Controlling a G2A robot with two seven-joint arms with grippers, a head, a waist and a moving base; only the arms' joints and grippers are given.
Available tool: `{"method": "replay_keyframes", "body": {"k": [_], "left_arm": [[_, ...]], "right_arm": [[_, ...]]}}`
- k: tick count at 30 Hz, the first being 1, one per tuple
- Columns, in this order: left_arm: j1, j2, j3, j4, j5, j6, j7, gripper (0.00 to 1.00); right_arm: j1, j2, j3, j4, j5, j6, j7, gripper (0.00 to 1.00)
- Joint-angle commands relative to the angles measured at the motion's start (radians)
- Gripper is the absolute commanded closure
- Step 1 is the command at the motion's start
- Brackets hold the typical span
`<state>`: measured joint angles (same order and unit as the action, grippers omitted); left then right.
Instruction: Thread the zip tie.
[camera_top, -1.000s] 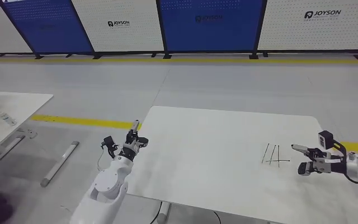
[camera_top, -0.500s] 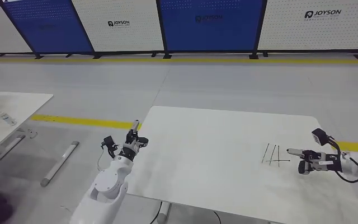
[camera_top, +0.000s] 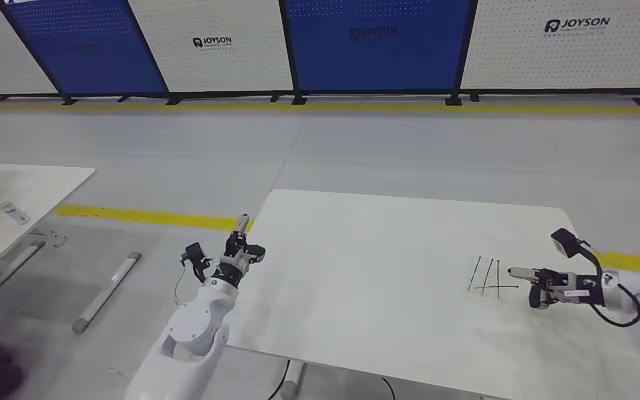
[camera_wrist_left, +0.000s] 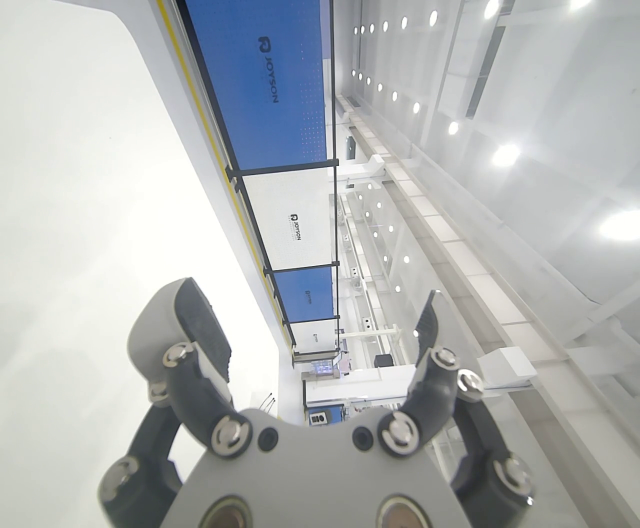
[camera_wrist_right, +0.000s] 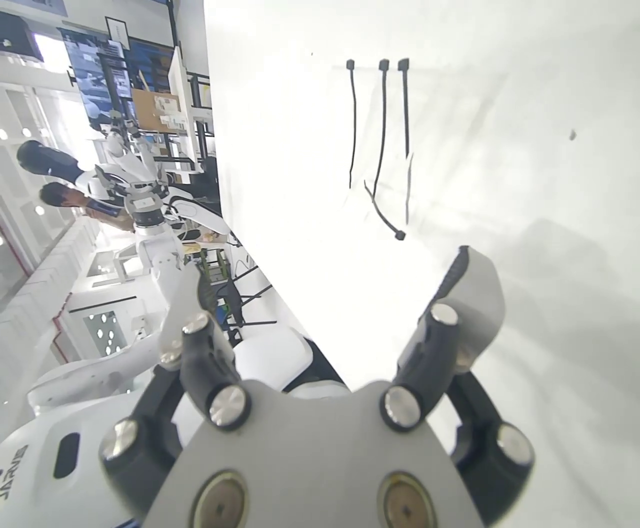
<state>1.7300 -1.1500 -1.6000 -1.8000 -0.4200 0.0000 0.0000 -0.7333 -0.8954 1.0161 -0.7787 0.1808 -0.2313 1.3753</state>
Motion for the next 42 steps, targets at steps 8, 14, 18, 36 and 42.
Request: {"method": "replay_keyframes", "body": {"k": [8,14,18,36,42], "left_arm": [[0.000,0.000,0.000,0.000,0.000,0.000,0.000,0.00],[0.000,0.000,0.000,0.000,0.000,0.000,0.000,0.00],[0.000,0.000,0.000,0.000,0.000,0.000,0.000,0.00],[0.000,0.000,0.000,0.000,0.000,0.000,0.000,0.00],[0.000,0.000,0.000,0.000,0.000,0.000,0.000,0.00]], "right_arm": [[0.080,-0.037,-0.085,0.113,0.021,-0.053,0.015,0.00],[0.080,-0.037,-0.085,0.113,0.021,-0.053,0.015,0.00],[0.080,-0.037,-0.085,0.113,0.021,-0.053,0.015,0.00],[0.053,-0.051,-0.075,0.139,0.036,-0.038,-0.102,0.03],[0.060,-0.055,-0.076,0.174,0.026,-0.049,-0.091,0.40]]}}
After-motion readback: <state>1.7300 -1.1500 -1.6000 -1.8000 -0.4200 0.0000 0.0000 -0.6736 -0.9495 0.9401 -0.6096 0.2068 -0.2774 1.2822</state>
